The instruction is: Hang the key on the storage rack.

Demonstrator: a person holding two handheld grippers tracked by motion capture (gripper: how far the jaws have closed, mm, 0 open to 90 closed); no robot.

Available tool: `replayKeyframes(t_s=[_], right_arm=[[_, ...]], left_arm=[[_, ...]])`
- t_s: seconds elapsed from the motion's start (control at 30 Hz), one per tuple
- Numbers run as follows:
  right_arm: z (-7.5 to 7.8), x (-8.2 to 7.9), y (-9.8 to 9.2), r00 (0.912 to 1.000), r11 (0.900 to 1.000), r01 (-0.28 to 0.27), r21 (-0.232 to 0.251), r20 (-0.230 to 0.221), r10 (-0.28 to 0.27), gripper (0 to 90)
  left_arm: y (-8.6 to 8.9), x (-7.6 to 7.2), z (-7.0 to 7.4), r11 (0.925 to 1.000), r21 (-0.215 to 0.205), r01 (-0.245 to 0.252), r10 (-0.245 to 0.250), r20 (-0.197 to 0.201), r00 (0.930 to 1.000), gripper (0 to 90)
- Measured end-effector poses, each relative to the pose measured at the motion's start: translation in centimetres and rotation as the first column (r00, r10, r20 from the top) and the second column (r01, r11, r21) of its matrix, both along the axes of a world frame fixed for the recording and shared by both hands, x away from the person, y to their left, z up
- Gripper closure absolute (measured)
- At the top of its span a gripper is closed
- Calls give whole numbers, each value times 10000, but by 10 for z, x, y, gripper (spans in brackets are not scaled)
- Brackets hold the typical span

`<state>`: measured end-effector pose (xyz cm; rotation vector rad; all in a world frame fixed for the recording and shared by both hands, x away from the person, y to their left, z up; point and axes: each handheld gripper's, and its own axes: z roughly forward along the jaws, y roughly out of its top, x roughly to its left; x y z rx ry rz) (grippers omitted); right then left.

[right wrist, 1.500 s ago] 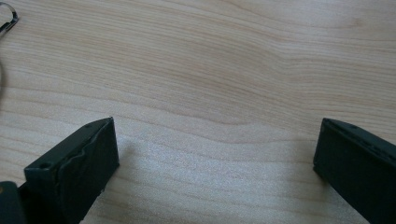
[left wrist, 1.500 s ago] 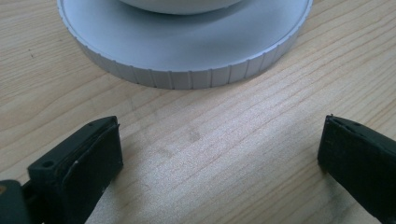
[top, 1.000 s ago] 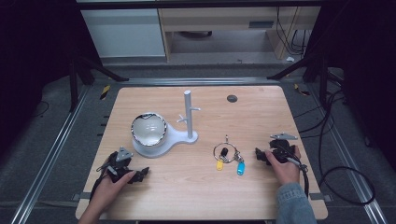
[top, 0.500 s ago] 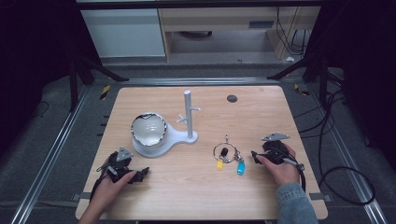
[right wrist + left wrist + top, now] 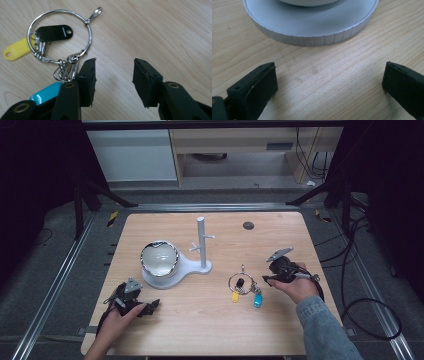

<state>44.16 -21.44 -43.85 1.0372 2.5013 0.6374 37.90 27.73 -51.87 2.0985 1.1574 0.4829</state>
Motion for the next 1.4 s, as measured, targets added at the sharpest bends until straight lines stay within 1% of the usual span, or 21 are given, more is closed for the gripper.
replayKeyframes(t_s=[0.07, 0.17, 0.3, 0.5, 0.6, 0.7, 0.77, 0.9, 1.0, 1.1, 1.13, 1.17, 1.23, 1.4], right_arm=[[2, 1, 6, 9993, 9992, -347, -176, -137, 345, 619], [3, 2, 15, 9971, 9971, -704, -274, -296, 696, 694], [4, 3, 25, 9930, 9932, -1098, -381, -476, 1079, 751], [0, 3, 38, 9865, 9863, -1512, -655, -735, 1464, 760], [-3, 3, 42, 9846, 9842, -1602, -759, -832, 1539, 755], [-6, 3, 49, 9803, 9785, -1806, -997, -997, 1707, 736], [-8, 3, 51, 9787, 9771, -1833, -1082, -1140, 1710, 721], [-13, 4, 53, 9760, 9739, -1912, -1225, -1291, 1754, 727], [-15, 5, 52, 9751, 9713, -1958, -1348, -1318, 1783, 735], [-17, 5, 50, 9772, 9739, -1831, -1342, -1329, 1654, 738], [-17, 5, 50, 9772, 9739, -1831, -1342, -1329, 1654, 738], [-18, 6, 48, 9764, 9718, -1885, -1415, -1336, 1699, 741], [-19, 6, 46, 9777, 9724, -1813, -1469, -1335, 1621, 758], [-20, 6, 40, 9794, 9763, -1636, -1417, -1424, 1435, 804]], left_arm=[[0, 0, 0, 10000, 1, 1, -1, 1, 10000, 0], [0, 0, 0, 10000, 0, -2, 2, 2, 10000, 0], [0, 0, 0, 10000, 0, -1, 1, 4, 10000, 0], [0, 0, 0, 10000, 5, 3, -3, -2, 10000, 0], [0, 0, 0, 10000, 5, 1, -1, -7, 10000, 0], [0, 0, 0, 10000, 10, 4, -4, -7, 10000, 0], [0, 0, 0, 10000, 5, 3, -3, -5, 10000, 0], [0, 0, 0, 10000, 6, 11, -11, 0, 10000, 0], [0, 0, 0, 10000, 5, 10, -10, 2, 10000, 0], [0, 0, 0, 10000, 5, 11, -11, 2, 10000, 0], [0, 0, 0, 10000, 5, 11, -11, 2, 10000, 0], [0, 0, 0, 10000, 3, 11, -11, 6, 10000, 0], [0, 0, 0, 10000, 6, 19, -19, 5, 10000, 0], [0, 0, 0, 10000, 4, 20, -20, 1, 10000, 0]])
